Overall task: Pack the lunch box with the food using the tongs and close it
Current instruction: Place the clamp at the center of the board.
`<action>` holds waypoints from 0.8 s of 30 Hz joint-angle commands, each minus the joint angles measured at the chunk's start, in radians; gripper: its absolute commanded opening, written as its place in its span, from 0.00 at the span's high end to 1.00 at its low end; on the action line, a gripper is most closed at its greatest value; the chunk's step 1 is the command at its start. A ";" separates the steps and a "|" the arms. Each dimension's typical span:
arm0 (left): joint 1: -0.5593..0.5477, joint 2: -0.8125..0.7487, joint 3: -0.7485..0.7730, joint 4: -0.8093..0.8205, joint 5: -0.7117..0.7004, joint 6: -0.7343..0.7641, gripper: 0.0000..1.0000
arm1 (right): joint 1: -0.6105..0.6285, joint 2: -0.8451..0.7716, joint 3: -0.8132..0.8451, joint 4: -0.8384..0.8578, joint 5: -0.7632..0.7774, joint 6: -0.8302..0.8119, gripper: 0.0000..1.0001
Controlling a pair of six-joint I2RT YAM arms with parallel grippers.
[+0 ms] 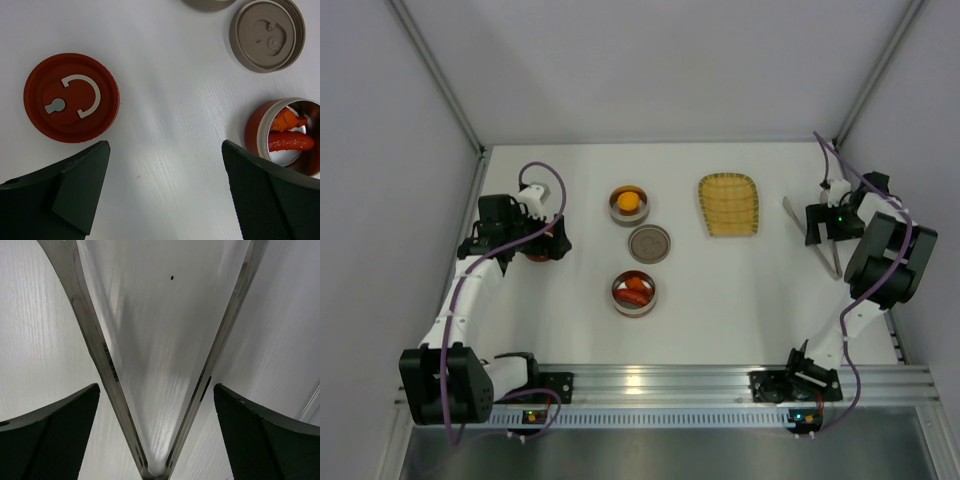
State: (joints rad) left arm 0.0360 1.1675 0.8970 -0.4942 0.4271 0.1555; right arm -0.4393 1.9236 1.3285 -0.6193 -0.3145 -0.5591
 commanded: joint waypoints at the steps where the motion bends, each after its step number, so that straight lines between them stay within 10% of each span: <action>1: 0.005 -0.032 0.031 -0.007 0.016 0.012 0.02 | -0.010 -0.046 0.005 -0.009 -0.029 -0.028 0.04; 14: 0.004 -0.055 0.075 -0.131 -0.048 0.064 0.01 | 0.039 -0.259 0.176 -0.212 -0.121 -0.002 0.00; 24: 0.004 -0.034 0.065 -0.188 -0.067 0.136 0.02 | 0.412 -0.454 0.083 -0.171 -0.136 0.148 0.08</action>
State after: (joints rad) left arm 0.0360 1.1286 0.9401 -0.6640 0.3573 0.2577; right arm -0.1432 1.5143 1.4559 -0.7967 -0.4156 -0.4786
